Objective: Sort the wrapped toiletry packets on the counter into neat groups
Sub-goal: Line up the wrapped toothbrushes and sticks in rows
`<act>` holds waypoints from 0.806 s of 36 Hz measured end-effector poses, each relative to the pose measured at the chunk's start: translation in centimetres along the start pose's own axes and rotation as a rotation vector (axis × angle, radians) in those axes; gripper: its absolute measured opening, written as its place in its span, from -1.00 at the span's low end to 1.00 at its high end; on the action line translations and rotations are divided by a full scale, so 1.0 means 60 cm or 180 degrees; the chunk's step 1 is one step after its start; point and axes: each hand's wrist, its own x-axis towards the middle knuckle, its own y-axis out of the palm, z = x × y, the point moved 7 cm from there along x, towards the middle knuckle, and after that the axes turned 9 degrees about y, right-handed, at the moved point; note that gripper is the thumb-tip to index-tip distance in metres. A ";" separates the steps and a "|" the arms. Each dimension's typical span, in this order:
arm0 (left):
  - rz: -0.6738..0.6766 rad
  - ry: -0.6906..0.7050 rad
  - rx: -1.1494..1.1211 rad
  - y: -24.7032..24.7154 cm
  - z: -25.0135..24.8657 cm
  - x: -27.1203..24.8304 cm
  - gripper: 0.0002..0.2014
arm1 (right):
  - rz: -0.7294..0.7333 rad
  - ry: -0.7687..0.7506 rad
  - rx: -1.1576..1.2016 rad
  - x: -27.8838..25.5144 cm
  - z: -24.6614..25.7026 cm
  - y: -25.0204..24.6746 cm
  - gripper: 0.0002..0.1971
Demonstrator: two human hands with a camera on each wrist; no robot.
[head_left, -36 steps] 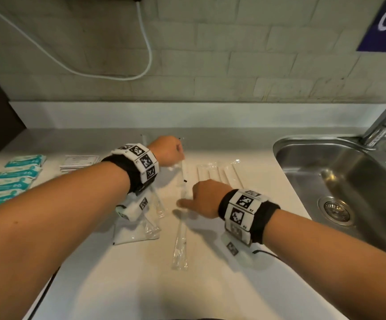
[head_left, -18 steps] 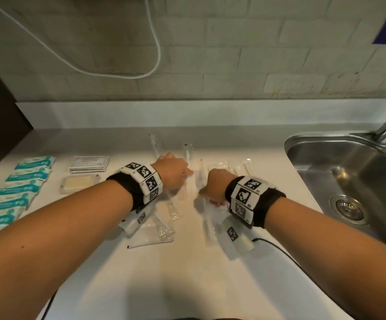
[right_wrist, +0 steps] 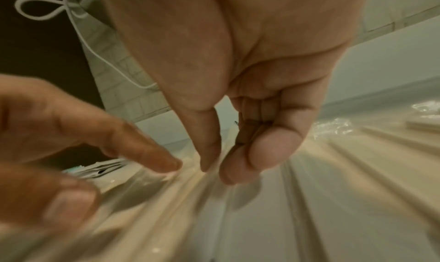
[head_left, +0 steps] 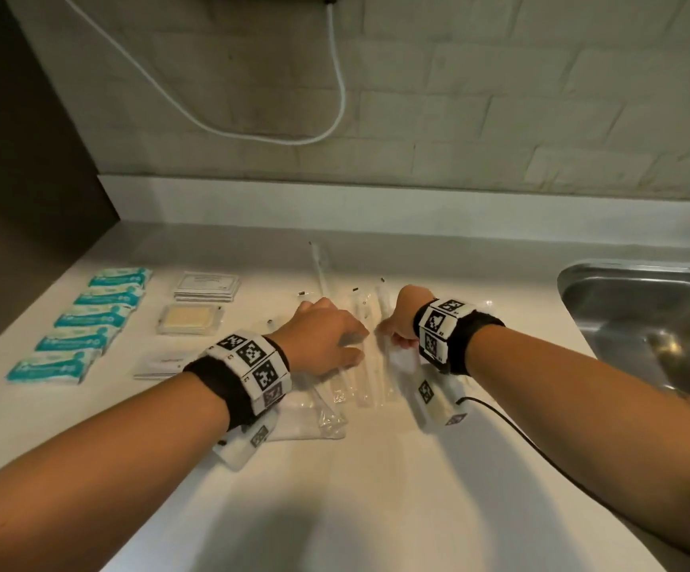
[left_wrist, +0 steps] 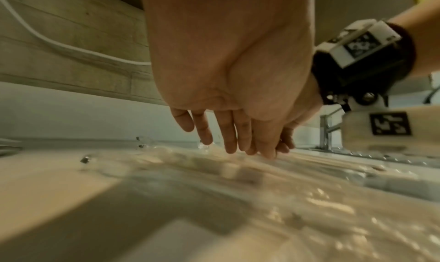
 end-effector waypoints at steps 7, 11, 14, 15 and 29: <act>-0.0470 -0.0509 -0.0411 -0.077 0.071 -0.039 -0.81 | -0.0378 -0.0435 -0.0181 -0.021 0.024 -0.023 -0.58; -0.0321 -0.1143 -0.0165 -0.083 0.123 -0.074 -0.65 | -0.0322 -0.0809 -0.0141 -0.039 0.065 -0.016 -0.55; -0.0121 -0.1416 -0.0146 -0.054 0.134 -0.090 -0.50 | -0.0160 -0.0966 -0.0278 -0.052 0.105 0.006 -0.61; -0.0101 -0.1473 -0.0181 -0.044 0.132 -0.093 -0.48 | -0.0103 -0.0953 -0.0371 -0.055 0.115 0.017 -0.62; -0.0776 -0.1577 -0.1081 -0.065 0.168 -0.057 -0.58 | 0.0117 -0.0585 -0.0310 -0.028 0.152 0.032 -0.81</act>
